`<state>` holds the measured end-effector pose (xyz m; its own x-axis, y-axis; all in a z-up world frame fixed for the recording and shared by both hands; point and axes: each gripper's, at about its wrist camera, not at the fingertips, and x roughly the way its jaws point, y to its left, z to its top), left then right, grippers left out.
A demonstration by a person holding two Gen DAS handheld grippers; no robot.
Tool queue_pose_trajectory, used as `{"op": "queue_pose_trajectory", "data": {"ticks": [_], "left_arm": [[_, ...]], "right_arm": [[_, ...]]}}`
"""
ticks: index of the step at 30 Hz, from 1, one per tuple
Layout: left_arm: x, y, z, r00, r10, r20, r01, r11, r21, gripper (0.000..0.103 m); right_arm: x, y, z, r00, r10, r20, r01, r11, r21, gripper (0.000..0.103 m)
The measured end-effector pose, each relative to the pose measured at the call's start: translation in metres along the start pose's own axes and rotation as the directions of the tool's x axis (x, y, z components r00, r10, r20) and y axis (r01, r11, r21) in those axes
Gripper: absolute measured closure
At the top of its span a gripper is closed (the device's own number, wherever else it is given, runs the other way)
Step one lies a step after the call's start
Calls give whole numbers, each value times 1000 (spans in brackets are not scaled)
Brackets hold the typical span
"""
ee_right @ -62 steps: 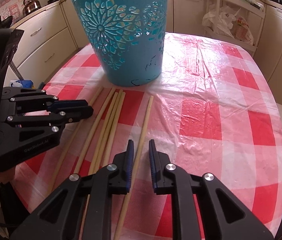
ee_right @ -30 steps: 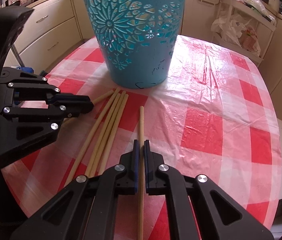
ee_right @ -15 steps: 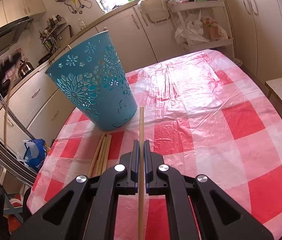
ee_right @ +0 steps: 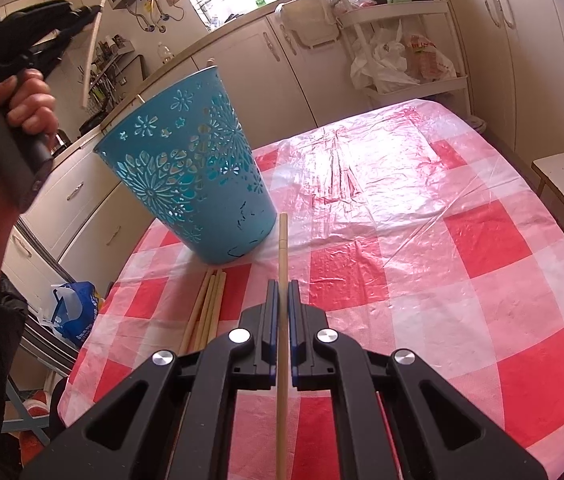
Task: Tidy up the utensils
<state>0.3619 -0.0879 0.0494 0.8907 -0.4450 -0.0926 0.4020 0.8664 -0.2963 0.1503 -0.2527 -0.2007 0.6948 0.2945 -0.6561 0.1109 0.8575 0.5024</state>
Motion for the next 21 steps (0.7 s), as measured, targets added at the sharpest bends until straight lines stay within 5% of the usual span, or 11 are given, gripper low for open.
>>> {"op": "queue_pose_trajectory", "data": {"ticks": [11, 21], "left_arm": [[4, 15, -54, 990, 100, -95, -90, 991, 97, 98], [-20, 25, -87, 977, 94, -190, -67, 987, 143, 96]], "right_arm": [[0, 0, 0, 1000, 0, 3, 0, 1000, 3, 97], [-4, 1, 1, 1000, 11, 21, -11, 1000, 8, 97]]}}
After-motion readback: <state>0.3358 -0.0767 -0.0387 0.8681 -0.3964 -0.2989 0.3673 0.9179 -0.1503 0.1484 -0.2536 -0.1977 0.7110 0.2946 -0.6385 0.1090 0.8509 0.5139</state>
